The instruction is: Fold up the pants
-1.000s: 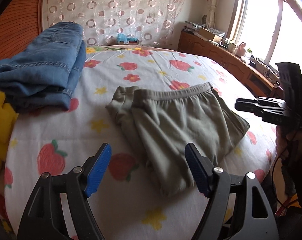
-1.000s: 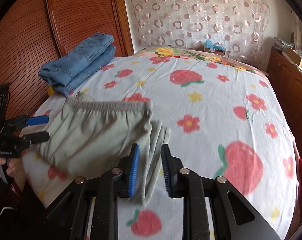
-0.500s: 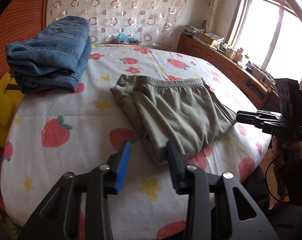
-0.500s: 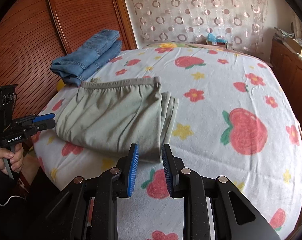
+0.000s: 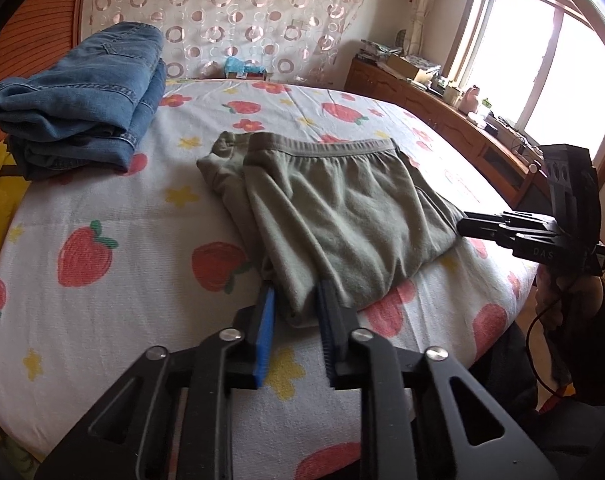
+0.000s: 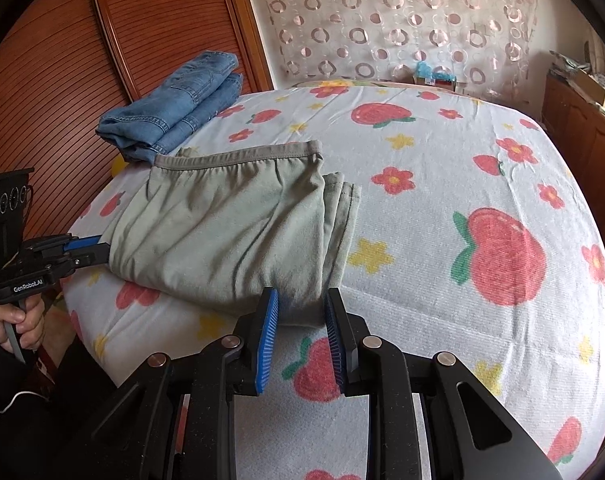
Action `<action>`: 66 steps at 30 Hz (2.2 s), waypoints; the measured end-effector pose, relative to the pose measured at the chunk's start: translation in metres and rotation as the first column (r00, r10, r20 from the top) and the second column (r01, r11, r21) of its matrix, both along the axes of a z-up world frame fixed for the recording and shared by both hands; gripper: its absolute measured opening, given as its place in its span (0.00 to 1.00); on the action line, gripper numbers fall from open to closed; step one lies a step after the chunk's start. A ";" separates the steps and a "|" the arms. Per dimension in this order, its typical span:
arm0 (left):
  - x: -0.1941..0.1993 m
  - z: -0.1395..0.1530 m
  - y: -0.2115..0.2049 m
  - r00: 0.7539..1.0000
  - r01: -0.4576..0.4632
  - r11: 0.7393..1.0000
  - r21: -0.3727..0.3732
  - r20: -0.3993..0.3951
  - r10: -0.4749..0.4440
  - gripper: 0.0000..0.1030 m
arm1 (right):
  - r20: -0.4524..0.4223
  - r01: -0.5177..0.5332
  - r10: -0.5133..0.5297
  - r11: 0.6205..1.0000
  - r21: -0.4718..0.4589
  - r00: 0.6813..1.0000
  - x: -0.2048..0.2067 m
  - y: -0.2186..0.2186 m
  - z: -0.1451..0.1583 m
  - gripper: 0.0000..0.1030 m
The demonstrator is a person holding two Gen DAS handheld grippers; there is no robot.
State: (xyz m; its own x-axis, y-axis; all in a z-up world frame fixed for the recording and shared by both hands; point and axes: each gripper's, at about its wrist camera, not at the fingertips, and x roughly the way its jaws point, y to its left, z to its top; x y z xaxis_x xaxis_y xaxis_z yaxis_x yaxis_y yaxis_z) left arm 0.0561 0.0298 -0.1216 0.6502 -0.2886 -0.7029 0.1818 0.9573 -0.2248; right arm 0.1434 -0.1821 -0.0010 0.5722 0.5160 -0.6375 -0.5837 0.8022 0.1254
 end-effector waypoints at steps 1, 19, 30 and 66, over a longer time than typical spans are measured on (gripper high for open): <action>-0.001 0.000 -0.001 1.000 0.000 1.000 0.006 0.005 0.000 0.12 | 0.000 -0.007 0.007 1.000 0.001 1.000 0.000 0.000 0.000 0.09; -0.012 0.034 -0.021 0.997 0.039 0.998 0.049 0.065 -0.042 0.09 | 0.048 0.020 -0.021 1.000 0.016 0.999 -0.057 -0.037 0.018 0.04; -0.029 0.026 -0.035 0.997 0.066 0.993 0.101 0.019 -0.069 0.09 | -0.003 0.027 -0.027 1.000 0.012 1.000 -0.075 -0.047 0.019 0.04; 0.055 0.020 -0.039 0.999 0.006 0.990 0.139 0.034 -0.011 0.83 | 0.042 0.098 -0.096 0.993 -0.064 0.995 -0.013 -0.007 0.015 0.41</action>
State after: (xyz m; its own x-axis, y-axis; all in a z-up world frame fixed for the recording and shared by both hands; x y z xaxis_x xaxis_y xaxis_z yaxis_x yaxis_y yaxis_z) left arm 0.1116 -0.0093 -0.1015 0.6724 -0.1955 -0.7139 0.1955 0.9772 -0.0834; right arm 0.1299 -0.1887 0.0141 0.6422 0.4149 -0.6446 -0.5063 0.8609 0.0497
